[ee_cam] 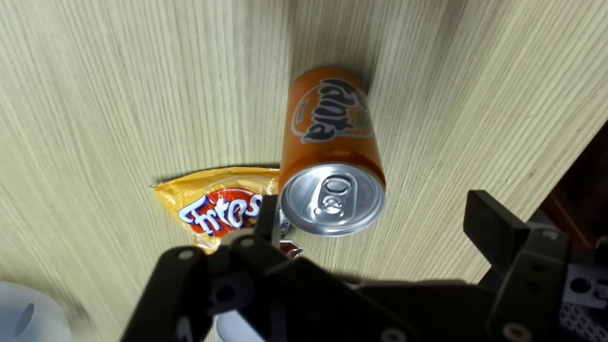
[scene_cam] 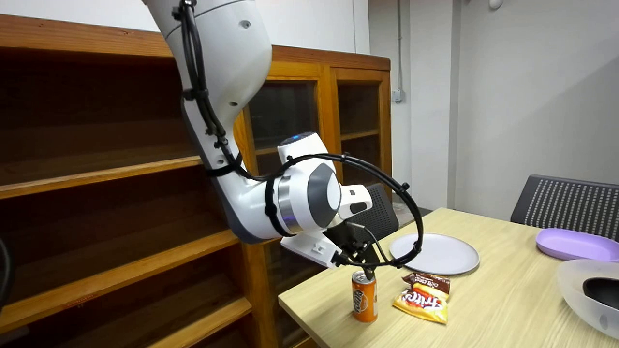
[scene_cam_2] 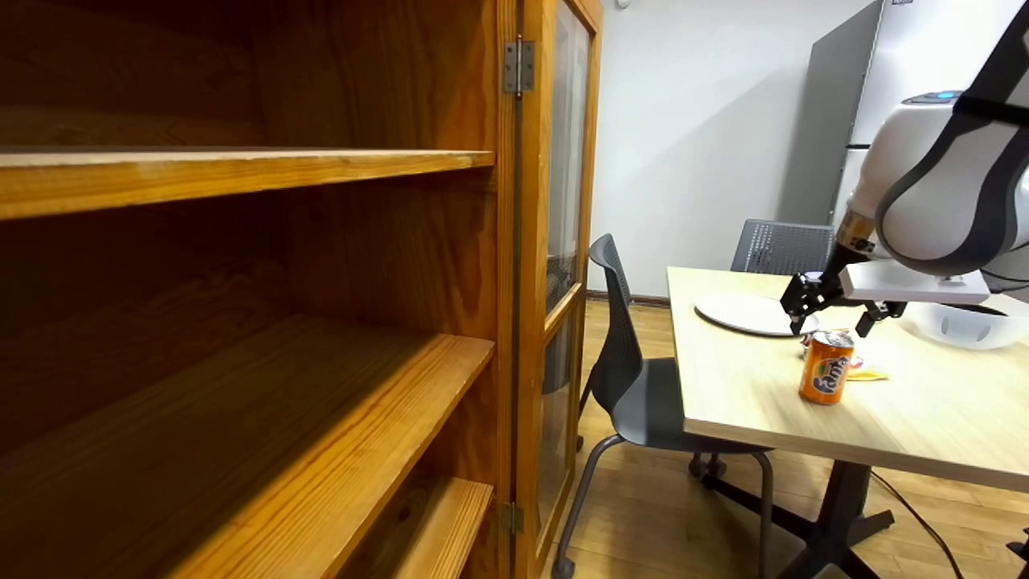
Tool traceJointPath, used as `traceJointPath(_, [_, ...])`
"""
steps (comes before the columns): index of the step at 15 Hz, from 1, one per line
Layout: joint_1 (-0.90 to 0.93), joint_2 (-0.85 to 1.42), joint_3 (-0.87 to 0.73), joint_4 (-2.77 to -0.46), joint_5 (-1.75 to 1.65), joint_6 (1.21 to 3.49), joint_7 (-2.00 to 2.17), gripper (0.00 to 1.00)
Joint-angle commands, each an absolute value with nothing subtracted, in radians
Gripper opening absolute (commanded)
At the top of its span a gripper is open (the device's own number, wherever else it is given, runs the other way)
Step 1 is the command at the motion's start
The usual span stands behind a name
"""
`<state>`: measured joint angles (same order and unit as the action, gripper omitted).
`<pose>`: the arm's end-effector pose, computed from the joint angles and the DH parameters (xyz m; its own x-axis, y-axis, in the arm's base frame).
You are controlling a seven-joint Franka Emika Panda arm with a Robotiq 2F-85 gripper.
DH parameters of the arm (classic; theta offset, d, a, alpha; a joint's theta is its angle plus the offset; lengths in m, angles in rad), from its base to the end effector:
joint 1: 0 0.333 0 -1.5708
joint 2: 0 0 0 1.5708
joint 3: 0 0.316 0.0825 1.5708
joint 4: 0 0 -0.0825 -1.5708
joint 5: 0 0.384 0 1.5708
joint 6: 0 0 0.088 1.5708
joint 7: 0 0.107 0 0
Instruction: Put the orange can on the second shelf from the top
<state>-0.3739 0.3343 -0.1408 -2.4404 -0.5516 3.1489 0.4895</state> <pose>0.4616 -0.2100 0.2030 0.8497 -0.3817 0.3636 -0.4320 -0.8995 0.0652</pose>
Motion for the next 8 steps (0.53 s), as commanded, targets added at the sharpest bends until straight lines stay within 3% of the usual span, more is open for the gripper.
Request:
traceJointPath(1, [-0.312,0.378,-0.2,-2.407,-0.557,3.176,0.536,1.0])
traceJointPath(8, [-0.266,0.403,-0.254,-2.413,-0.542,3.194,0.551,1.0])
